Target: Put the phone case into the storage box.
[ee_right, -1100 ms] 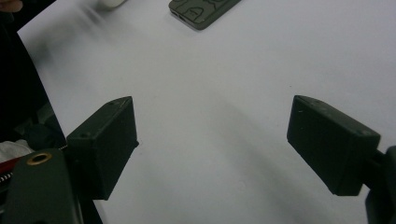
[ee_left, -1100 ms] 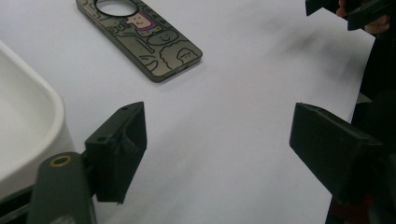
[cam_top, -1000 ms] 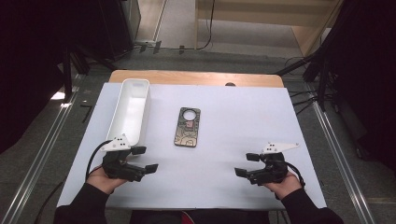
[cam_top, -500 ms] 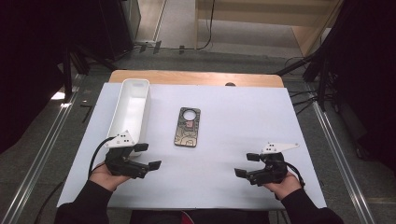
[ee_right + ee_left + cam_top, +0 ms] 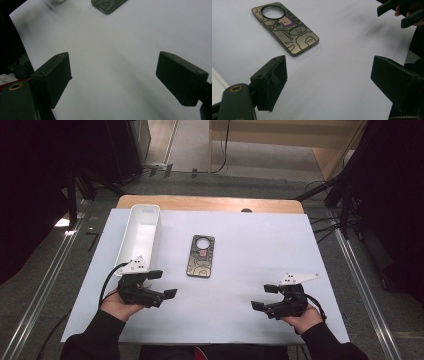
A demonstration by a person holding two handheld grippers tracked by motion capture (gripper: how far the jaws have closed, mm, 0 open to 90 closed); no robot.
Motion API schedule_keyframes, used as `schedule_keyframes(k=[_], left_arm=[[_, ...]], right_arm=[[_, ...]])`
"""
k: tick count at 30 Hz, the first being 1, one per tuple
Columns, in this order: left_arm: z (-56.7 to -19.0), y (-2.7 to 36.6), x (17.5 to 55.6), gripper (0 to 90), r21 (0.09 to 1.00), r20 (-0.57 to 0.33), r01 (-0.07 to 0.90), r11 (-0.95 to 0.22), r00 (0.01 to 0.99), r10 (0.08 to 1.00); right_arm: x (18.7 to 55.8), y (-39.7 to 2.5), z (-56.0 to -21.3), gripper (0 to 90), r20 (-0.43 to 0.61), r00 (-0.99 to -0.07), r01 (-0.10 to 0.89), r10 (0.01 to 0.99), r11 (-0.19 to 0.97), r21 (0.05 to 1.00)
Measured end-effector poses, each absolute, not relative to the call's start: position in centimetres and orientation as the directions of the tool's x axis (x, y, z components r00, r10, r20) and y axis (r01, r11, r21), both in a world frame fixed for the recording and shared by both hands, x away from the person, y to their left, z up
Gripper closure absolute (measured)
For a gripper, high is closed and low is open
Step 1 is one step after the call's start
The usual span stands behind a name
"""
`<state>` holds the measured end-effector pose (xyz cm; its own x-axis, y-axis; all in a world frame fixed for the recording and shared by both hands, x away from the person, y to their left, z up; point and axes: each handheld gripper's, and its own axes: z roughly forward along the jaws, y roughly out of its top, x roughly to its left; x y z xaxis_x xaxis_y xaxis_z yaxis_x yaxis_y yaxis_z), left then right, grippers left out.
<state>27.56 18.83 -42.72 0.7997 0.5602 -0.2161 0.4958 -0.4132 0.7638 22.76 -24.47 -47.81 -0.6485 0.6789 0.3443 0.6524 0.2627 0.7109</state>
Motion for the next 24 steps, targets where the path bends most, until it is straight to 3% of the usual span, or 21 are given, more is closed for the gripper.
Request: schedule_keyframes(k=[24], left_arm=[[-42.5,15.8,29.2,13.9,0.747,-0.218,0.522,-0.412,0.777,0.591]], right_arm=[[22.7,-24.4,-47.8,12.0,0.344,-0.651,0.65,0.677,0.262,0.713]])
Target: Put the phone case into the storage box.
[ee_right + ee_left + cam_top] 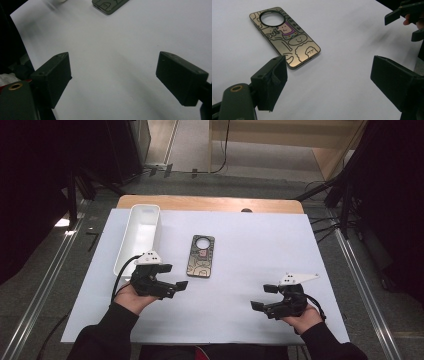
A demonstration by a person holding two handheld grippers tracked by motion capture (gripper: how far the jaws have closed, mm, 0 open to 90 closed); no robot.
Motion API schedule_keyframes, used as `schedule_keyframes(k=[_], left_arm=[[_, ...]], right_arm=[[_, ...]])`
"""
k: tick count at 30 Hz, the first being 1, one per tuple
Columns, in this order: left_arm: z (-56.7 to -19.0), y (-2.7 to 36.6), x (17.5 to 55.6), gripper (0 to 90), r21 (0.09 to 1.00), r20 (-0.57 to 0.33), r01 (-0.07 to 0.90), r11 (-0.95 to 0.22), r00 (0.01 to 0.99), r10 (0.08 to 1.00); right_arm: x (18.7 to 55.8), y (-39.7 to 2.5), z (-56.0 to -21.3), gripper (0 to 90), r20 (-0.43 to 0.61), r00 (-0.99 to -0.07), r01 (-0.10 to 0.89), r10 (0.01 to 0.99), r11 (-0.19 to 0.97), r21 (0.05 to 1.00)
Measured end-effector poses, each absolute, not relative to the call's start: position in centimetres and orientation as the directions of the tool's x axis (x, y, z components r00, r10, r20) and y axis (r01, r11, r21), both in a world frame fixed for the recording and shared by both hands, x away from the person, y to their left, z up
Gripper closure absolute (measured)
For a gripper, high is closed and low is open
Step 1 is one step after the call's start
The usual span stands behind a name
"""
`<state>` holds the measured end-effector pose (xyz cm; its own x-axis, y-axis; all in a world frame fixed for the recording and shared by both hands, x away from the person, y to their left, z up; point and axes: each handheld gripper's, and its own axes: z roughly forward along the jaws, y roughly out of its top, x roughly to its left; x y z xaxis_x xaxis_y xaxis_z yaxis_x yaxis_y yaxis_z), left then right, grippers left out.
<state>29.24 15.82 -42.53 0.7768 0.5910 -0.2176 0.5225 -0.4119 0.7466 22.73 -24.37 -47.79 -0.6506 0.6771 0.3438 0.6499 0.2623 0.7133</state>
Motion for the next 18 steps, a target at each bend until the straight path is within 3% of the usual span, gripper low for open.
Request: schedule_keyframes(k=[18], left_arm=[[-42.7,13.9,30.2,13.9,0.741,-0.19,0.533,-0.408,0.75,0.634]], right_arm=[[22.7,-24.4,-47.8,12.0,0.35,-0.649,0.654,0.676,0.259,0.711]])
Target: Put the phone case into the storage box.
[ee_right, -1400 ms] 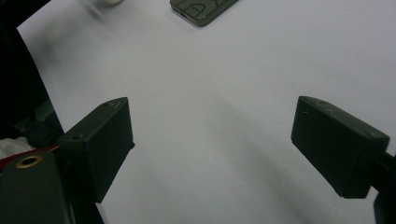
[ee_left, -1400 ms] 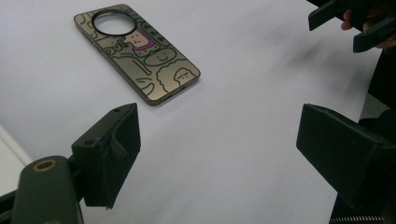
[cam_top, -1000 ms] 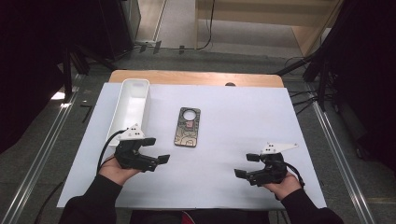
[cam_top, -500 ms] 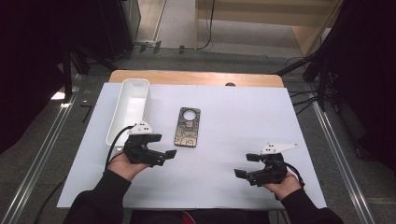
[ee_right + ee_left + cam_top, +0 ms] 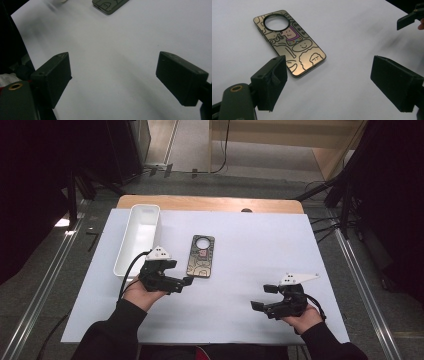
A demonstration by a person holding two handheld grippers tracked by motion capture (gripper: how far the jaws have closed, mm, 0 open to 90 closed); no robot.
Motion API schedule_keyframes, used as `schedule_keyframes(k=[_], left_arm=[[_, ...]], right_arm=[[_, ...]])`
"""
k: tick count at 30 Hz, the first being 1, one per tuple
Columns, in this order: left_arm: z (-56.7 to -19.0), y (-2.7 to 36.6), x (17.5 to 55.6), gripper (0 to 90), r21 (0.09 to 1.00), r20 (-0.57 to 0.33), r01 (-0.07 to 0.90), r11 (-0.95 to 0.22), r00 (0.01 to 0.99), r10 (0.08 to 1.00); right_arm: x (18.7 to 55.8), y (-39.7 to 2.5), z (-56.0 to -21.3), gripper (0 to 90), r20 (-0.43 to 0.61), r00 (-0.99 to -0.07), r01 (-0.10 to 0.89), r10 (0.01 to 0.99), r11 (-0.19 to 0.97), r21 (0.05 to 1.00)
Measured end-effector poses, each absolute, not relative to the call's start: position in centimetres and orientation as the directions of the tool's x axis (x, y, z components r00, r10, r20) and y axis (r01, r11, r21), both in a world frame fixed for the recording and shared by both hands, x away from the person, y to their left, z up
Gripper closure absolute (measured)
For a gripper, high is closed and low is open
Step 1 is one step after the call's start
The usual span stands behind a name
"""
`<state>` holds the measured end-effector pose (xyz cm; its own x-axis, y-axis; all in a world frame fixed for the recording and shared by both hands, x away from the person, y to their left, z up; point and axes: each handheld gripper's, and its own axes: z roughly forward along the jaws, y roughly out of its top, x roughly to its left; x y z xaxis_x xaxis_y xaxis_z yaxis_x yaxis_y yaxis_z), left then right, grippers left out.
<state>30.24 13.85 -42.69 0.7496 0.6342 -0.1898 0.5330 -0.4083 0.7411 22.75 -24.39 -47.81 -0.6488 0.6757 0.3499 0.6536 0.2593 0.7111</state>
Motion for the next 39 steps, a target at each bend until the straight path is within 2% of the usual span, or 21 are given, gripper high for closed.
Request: schedule_keyframes(k=[21,39], left_arm=[[-43.4,11.2,32.4,13.9,0.729,-0.155,0.543,-0.418,0.725,0.671],[-44.3,9.4,34.4,13.8,0.725,-0.163,0.57,-0.387,0.687,0.708]], right_arm=[[22.7,-24.6,-47.7,12.0,0.352,-0.647,0.652,0.676,0.252,0.715],[22.6,-24.5,-47.7,12.0,0.353,-0.649,0.653,0.674,0.256,0.712]])
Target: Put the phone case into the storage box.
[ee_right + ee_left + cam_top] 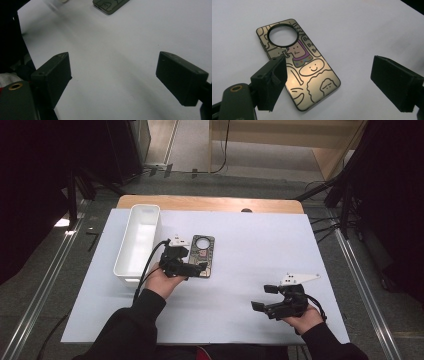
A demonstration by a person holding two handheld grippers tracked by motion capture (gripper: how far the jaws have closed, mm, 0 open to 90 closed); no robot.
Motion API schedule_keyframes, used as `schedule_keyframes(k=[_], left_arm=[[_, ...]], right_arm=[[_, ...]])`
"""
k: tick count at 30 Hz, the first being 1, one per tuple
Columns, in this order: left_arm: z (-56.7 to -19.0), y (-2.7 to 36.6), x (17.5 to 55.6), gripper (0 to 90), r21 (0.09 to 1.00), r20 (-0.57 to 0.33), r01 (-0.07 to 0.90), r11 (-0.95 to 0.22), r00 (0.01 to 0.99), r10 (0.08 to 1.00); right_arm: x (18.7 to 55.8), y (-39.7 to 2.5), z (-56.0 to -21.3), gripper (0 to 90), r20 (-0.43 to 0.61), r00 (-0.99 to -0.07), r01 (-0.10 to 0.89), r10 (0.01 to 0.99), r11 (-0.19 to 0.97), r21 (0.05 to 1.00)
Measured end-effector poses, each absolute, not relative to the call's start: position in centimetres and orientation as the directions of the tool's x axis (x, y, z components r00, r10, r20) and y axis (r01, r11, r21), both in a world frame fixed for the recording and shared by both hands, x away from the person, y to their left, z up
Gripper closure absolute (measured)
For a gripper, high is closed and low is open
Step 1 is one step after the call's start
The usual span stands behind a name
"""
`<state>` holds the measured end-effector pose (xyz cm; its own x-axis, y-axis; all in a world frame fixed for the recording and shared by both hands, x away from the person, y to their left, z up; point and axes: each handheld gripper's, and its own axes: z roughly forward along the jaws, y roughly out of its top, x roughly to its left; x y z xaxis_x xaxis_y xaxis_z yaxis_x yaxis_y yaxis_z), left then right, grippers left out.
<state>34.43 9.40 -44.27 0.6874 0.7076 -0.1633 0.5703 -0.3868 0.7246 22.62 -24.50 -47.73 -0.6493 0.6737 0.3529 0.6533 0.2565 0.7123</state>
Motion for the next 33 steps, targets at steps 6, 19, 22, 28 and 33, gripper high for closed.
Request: schedule_keyframes(k=[6,19,22,28,33], left_arm=[[-44.6,8.8,35.1,13.3,0.727,-0.166,0.582,-0.365,0.664,0.73],[-45.4,7.7,36.8,0.0,0.705,-0.185,0.64,-0.305,0.581,0.792],[-45.6,7.5,37.1,0.0,0.703,-0.19,0.649,-0.293,0.568,0.801],[-46.0,7.1,37.5,0.0,0.693,-0.169,0.661,-0.288,0.537,0.826],[-46.2,6.5,37.8,0.0,0.693,-0.148,0.66,-0.291,0.524,0.839]], right_arm=[[22.5,-24.5,-47.7,12.0,0.349,-0.651,0.652,0.674,0.261,0.712],[22.5,-24.6,-47.7,12.0,0.349,-0.651,0.649,0.674,0.256,0.716],[22.5,-24.6,-47.6,12.0,0.35,-0.653,0.648,0.672,0.256,0.717],[22.5,-24.6,-47.6,12.0,0.35,-0.651,0.65,0.673,0.256,0.715],[22.5,-24.6,-47.7,12.0,0.349,-0.653,0.648,0.672,0.258,0.717]])
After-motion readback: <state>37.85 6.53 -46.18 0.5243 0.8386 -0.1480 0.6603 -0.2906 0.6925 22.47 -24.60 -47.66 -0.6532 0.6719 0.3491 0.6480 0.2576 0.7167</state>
